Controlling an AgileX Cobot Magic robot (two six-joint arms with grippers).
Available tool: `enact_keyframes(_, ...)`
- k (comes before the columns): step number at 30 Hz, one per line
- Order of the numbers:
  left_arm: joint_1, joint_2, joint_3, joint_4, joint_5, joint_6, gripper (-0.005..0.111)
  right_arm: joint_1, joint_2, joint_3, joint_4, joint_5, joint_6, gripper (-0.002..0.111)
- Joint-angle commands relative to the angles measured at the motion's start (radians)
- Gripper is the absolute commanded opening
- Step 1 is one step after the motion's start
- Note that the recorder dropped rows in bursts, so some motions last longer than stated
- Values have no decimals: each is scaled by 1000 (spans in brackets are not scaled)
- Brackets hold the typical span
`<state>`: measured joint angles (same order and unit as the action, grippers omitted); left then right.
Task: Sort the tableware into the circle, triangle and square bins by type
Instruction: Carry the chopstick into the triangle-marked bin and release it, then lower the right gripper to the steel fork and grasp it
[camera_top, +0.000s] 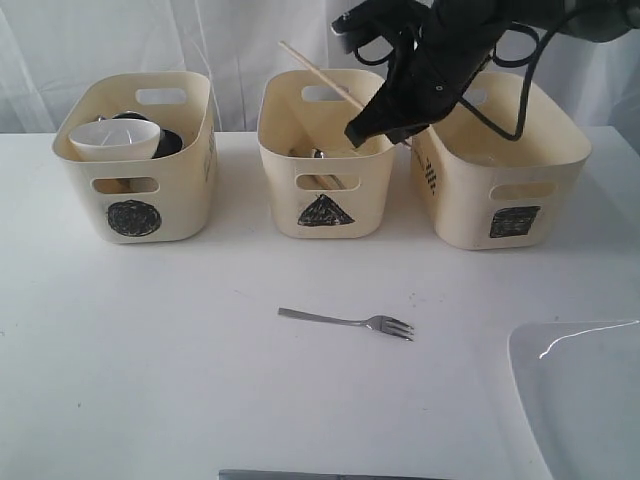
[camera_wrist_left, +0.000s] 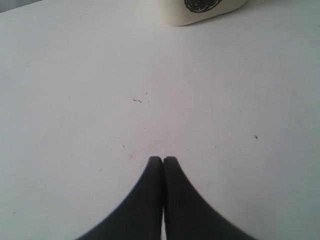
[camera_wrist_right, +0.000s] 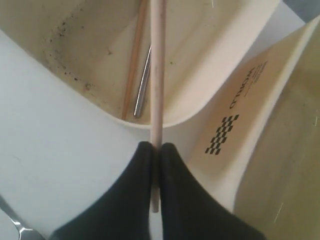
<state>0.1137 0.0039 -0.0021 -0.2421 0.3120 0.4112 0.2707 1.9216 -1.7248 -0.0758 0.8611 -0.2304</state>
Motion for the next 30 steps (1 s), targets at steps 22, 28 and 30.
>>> enact_keyframes(22, 1, -4, 2, -9, 2, 1, 0, -1, -42, -10, -50, -87, 62, 9)
enact_keyframes(28, 1, -4, 2, -9, 2, 1, 0, -1, -162, -10, 13, 189, -62, 0)
enact_keyframes(30, 1, -4, 2, -9, 2, 1, 0, -1, -176, -6, 85, 318, -177, 0)
